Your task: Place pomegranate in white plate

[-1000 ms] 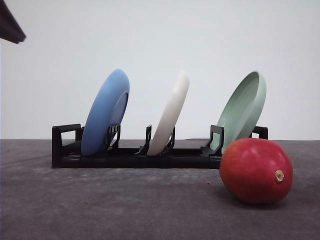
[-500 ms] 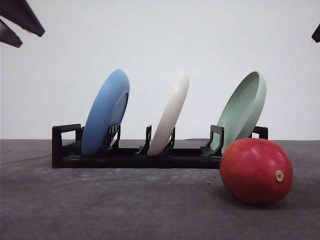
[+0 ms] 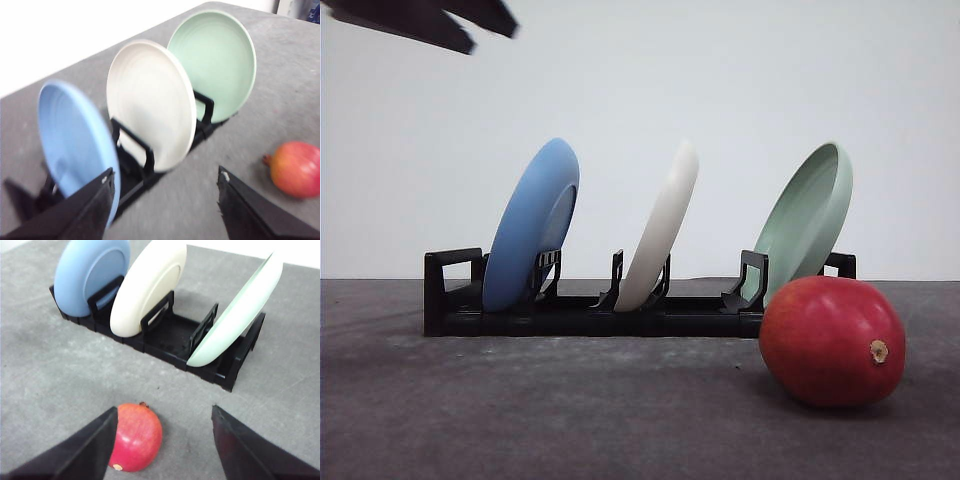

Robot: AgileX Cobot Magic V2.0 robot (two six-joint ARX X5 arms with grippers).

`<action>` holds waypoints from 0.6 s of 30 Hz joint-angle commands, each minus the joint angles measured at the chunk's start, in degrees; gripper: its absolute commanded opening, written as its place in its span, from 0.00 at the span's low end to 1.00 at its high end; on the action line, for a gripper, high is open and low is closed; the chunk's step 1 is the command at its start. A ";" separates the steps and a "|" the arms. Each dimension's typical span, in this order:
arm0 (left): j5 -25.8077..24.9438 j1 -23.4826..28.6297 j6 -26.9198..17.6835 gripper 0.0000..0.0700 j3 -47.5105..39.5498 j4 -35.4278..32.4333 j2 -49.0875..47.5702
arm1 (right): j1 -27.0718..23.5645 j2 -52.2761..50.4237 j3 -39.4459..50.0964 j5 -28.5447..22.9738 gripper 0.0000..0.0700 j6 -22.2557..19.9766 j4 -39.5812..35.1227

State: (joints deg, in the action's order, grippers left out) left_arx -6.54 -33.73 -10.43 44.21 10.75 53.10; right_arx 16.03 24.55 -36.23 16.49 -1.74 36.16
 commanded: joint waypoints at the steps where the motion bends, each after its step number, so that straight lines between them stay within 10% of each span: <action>1: 1.80 -1.76 -0.44 0.55 1.18 -2.98 2.36 | 0.20 -0.11 -0.66 0.11 0.54 -0.53 -0.55; 18: 14.50 -12.90 8.34 0.49 6.72 -23.98 29.31 | 0.38 -0.21 -0.66 -0.02 0.54 -0.48 -0.52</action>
State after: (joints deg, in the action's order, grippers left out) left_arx 7.66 -46.03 -3.47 49.47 -12.33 81.03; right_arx 16.10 24.25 -36.23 16.47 -1.74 36.16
